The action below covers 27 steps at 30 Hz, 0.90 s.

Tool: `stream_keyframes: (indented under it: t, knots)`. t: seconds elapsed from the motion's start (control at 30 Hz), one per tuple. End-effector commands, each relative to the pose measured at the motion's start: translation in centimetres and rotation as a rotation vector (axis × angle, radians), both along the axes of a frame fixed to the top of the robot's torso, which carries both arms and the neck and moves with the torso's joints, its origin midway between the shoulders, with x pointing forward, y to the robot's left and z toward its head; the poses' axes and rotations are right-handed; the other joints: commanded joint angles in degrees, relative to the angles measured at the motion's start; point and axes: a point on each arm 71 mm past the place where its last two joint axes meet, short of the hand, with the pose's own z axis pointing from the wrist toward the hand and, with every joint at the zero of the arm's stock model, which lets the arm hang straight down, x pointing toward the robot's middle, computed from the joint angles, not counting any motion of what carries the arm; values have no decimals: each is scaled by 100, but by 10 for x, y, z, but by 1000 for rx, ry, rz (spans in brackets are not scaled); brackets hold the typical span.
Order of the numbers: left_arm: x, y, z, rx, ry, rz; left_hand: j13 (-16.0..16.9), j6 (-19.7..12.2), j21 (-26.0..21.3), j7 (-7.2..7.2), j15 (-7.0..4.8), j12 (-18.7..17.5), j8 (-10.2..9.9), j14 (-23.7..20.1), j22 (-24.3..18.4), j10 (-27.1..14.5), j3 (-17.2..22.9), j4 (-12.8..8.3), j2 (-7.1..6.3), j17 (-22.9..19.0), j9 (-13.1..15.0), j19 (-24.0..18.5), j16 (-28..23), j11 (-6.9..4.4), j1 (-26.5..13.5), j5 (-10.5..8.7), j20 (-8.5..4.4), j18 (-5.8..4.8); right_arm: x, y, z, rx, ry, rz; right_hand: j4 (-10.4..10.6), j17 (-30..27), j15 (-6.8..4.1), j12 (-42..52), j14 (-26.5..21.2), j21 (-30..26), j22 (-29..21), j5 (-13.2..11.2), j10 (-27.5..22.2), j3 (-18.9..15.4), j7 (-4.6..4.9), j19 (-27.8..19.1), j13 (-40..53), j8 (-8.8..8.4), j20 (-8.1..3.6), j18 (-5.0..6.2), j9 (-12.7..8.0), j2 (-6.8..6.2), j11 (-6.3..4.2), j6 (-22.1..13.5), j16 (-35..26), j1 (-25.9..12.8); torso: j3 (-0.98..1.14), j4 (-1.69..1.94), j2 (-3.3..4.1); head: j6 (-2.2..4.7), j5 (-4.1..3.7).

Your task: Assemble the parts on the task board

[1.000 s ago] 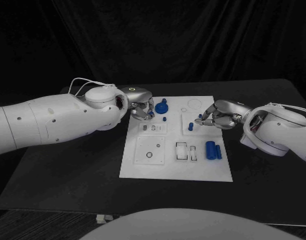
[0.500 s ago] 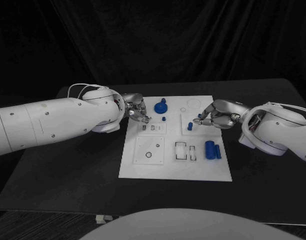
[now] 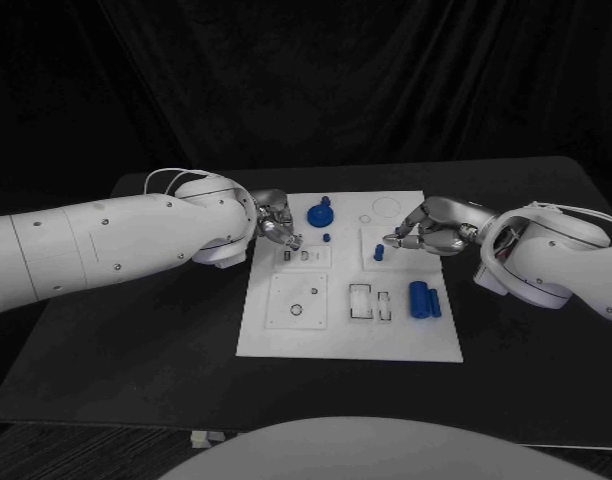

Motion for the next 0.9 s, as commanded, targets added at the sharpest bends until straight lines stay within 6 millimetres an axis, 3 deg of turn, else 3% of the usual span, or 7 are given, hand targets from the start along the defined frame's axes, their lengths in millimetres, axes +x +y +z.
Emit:
stream_keyframes:
  t: [0.03, 0.47, 0.9]
  knots:
    - [1, -2, 0, -7, 20, 10, 1509, 51, -16, -34, -19, 19, -20, 605, 1431, 598, 415, -433, 274, 1509, -64, 454, 15, 40, 177, -121, -13, -65, 1, 0, 1, 1, 5, -13, -3, 1148, 40, -32, 507, -27, 1176, -21, 496, -29, 21, 103, 1301, -4, 56, 25, 9, 12, 25, -9, -20, 23, 2, -2, -1, 1, 7]
    - [3, -7, 0, -14, 6, 19, 1509, 41, -37, -28, -22, 19, -36, 605, 1424, 598, 426, -460, 311, 1509, -180, 441, 15, 44, 169, -260, -17, -60, 1, -1, 1, 2, 3, -17, -2, 1151, 40, -32, 508, -28, 1176, -19, 496, -29, 20, 102, 1301, -3, 56, 26, 9, 19, 25, -7, -19, 25, 2, -2, -1, 1, 45]
    - [3, -15, -2, -18, 0, 23, 1509, 53, -75, 3, 36, 19, 6, 605, 1411, 598, 467, -509, 317, 1509, -303, 418, 15, 54, 158, -96, 14, -52, 1, 0, 1, -1, 7, -14, -3, 1145, 40, -41, 506, -28, 1176, -16, 484, -30, 20, 102, 1278, -3, 56, 26, 10, 24, 25, -6, -22, 31, 3, -4, -2, 1, 100]
